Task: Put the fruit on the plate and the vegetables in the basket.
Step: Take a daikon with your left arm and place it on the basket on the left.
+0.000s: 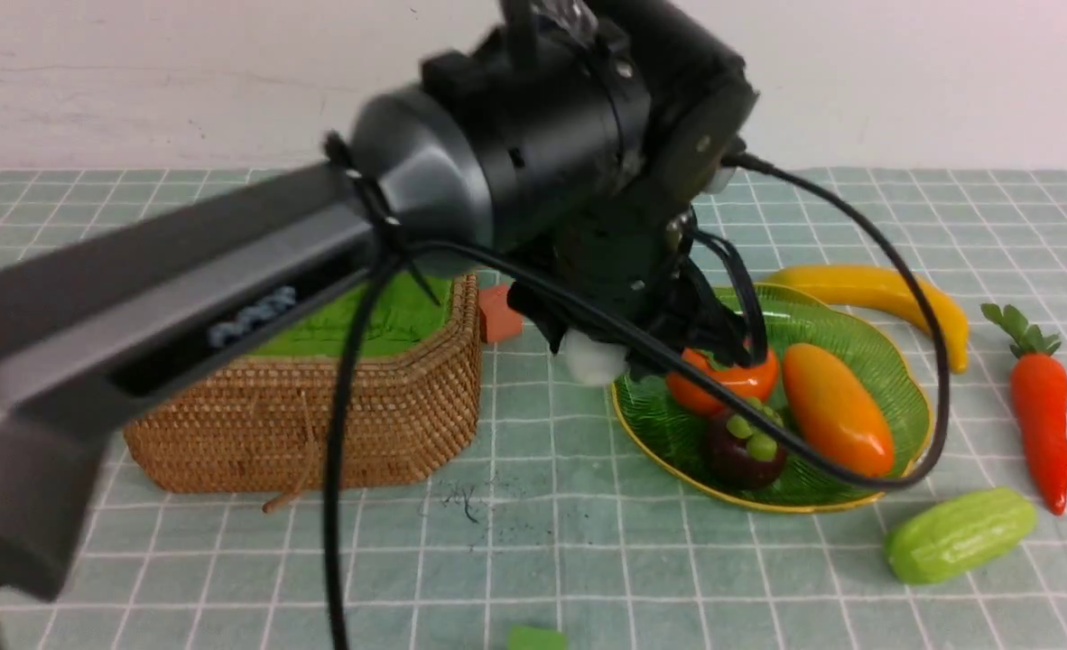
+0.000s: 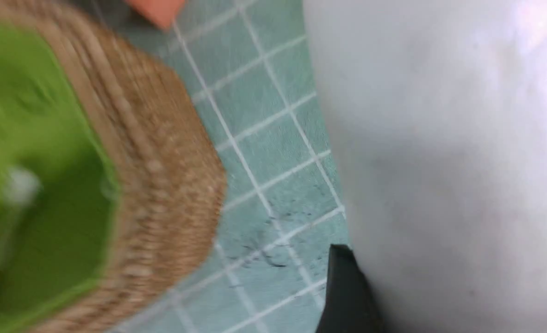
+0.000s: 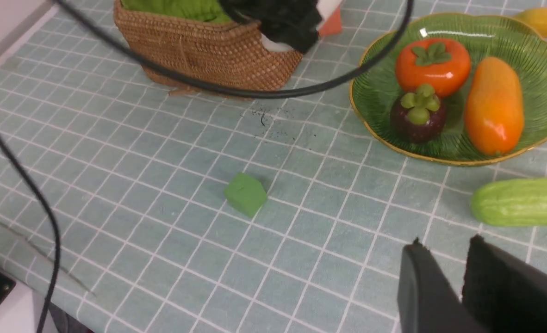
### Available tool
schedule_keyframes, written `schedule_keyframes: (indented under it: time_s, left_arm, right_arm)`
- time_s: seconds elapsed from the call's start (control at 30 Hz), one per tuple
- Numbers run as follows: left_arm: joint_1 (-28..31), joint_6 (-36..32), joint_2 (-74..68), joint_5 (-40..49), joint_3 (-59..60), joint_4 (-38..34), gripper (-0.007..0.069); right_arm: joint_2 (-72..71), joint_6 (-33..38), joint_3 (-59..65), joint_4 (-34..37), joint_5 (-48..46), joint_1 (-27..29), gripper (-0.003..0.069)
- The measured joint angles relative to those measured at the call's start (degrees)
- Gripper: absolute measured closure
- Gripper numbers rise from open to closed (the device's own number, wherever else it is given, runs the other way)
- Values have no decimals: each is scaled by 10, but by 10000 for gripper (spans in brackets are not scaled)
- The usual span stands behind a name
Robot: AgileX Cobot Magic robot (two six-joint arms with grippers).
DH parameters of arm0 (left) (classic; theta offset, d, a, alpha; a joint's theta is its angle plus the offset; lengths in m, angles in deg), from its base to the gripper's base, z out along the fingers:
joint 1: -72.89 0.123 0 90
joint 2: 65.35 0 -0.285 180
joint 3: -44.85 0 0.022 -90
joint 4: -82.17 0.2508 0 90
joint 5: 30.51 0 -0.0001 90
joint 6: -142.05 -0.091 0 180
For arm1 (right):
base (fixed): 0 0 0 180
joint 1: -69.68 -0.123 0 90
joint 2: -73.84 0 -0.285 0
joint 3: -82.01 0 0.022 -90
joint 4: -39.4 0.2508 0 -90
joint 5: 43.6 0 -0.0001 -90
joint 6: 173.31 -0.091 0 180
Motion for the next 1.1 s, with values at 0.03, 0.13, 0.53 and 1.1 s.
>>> schedule_keyframes:
  time_s: [0.03,0.13,0.53,1.1]
  left_arm:
    - [3,-26,12,0,9,1,190]
    - [37,-182,86,2,62,-11,190]
    - [290,-671,146,2,202,-20,190]
    - [319,-696,86,-92,207,-9,164]
  right_arm:
    - [0,1,0,0,4,0,505]
    - [0,7,0,0,12,0,504]
    - [0,11,0,0,20,0,501]
    - [0,13,0,7,23,0,498]
